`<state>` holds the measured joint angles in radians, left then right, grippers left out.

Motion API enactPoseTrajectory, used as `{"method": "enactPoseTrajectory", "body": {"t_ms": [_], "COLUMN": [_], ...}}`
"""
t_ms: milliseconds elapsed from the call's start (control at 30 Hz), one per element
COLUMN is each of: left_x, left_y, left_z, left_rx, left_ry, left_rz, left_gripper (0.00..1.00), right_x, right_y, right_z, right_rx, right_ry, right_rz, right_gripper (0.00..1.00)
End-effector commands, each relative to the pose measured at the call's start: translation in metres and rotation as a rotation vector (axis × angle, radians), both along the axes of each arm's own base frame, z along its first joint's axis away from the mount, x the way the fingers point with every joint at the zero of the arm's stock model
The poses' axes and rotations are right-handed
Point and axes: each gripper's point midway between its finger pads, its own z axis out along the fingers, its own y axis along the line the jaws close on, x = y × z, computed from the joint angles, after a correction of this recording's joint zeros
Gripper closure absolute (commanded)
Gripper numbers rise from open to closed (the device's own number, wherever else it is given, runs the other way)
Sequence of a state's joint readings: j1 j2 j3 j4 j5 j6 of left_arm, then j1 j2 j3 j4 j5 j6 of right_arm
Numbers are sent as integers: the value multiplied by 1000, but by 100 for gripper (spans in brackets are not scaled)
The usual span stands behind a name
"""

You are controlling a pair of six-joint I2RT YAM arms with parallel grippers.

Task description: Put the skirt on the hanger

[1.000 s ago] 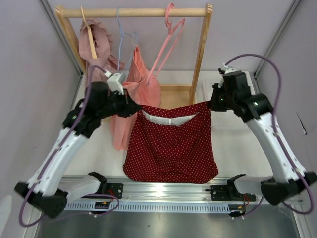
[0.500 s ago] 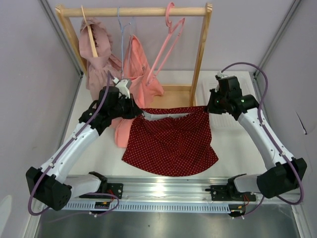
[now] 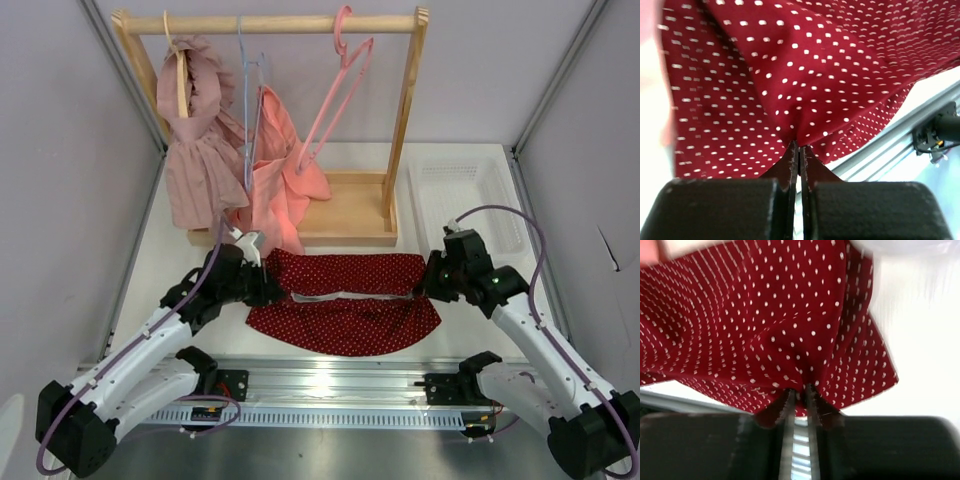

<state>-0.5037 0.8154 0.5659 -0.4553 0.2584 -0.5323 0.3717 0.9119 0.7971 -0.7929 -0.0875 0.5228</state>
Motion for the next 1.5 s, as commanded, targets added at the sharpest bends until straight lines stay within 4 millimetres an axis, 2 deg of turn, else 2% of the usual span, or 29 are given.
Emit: {"method": "enactPoseTrajectory", "body": {"t_ms": [0, 33, 67, 133, 167, 233, 267, 367, 533, 600, 700, 733, 767, 800, 900, 1000, 1033, 1067, 1100, 1133, 1167, 1233, 1267, 1333, 1367, 1400, 1433, 1467], "left_x": [4, 3, 2, -1, -2, -4, -5, -10, -20, -26, -36, -40, -48, -55, -66, -80, -80, -79, -73, -65, -56, -26, -10, 19, 24, 49, 55, 68], "left_y": [-6, -7, -7, -8, -8, -6, -6, -9, -22, -28, -30, -30, -33, -33, -35, -30, -27, -23, -16, -13, -11, -9, -13, -18, -19, -31, -32, -37], "left_z": [3, 6, 8, 15, 25, 39, 46, 63, 107, 131, 154, 172, 180, 200, 226, 283, 295, 318, 341, 351, 378, 390, 410, 417, 435, 437, 451, 448], "left_rx": [-23, -39, -47, -61, -72, -80, -87, -104, -175, -219, -260, -285, -315, -354, -409, -497, -509, -529, -528, -517, -516, -450, -438, -364, -360, -314, -310, -287], "left_ry": [-16, -26, -30, -44, -65, -102, -117, -151, -232, -273, -323, -368, -381, -422, -477, -622, -659, -730, -799, -824, -869, -908, -931, -962, -996, -993, -1021, -1012], "left_rz": [61, 62, 62, 55, 48, 34, 26, -16, -141, -200, -247, -262, -302, -326, -375, -397, -380, -359, -300, -256, -221, -131, -103, -66, -58, -57, -44, -41], "left_gripper": [98, 93, 79, 75, 66, 58, 51, 43, 40, 41, 40, 40, 40, 39, 39, 38, 37, 36, 36, 34, 34, 32, 30, 28, 27, 27, 26, 25], "right_x": [-1, -1, -1, -1, 0, 2, 2, 6, 13, 14, 16, 17, 17, 18, 20, 22, 23, 24, 25, 26, 27, 29, 29, 31, 31, 33, 33, 34], "right_y": [9, 9, 7, 5, 3, 1, 2, 5, 7, 8, 9, 10, 10, 11, 11, 13, 13, 14, 15, 16, 16, 18, 18, 19, 19, 21, 22, 22], "right_z": [-3, -4, -4, 1, 4, 14, 19, 31, 49, 53, 55, 56, 58, 60, 62, 64, 64, 64, 65, 65, 65, 65, 65, 64, 63, 63, 62, 61], "right_rx": [23, 27, 20, 25, 22, 27, 31, 48, 58, 58, 59, 61, 62, 64, 62, 64, 64, 65, 68, 68, 68, 68, 67, 69, 69, 72, 73, 72], "right_ry": [-10, -8, -15, -44, -55, -82, -92, -113, -154, -160, -165, -170, -172, -179, -185, -191, -195, -196, -199, -196, -197, -197, -198, -197, -196, -197, -195, -190], "right_rz": [-63, -83, -100, -115, -127, -133, -131, -125, -116, -109, -105, -102, -100, -98, -95, -89, -88, -85, -84, -82, -79, -75, -73, -75, -71, -69, -67, -66], "right_gripper": [72, 63, 52, 46, 41, 37, 36, 35, 33, 33, 33, 33, 33, 32, 32, 32, 32, 32, 32, 32, 32, 32, 33, 32, 33, 32, 32, 33]}}
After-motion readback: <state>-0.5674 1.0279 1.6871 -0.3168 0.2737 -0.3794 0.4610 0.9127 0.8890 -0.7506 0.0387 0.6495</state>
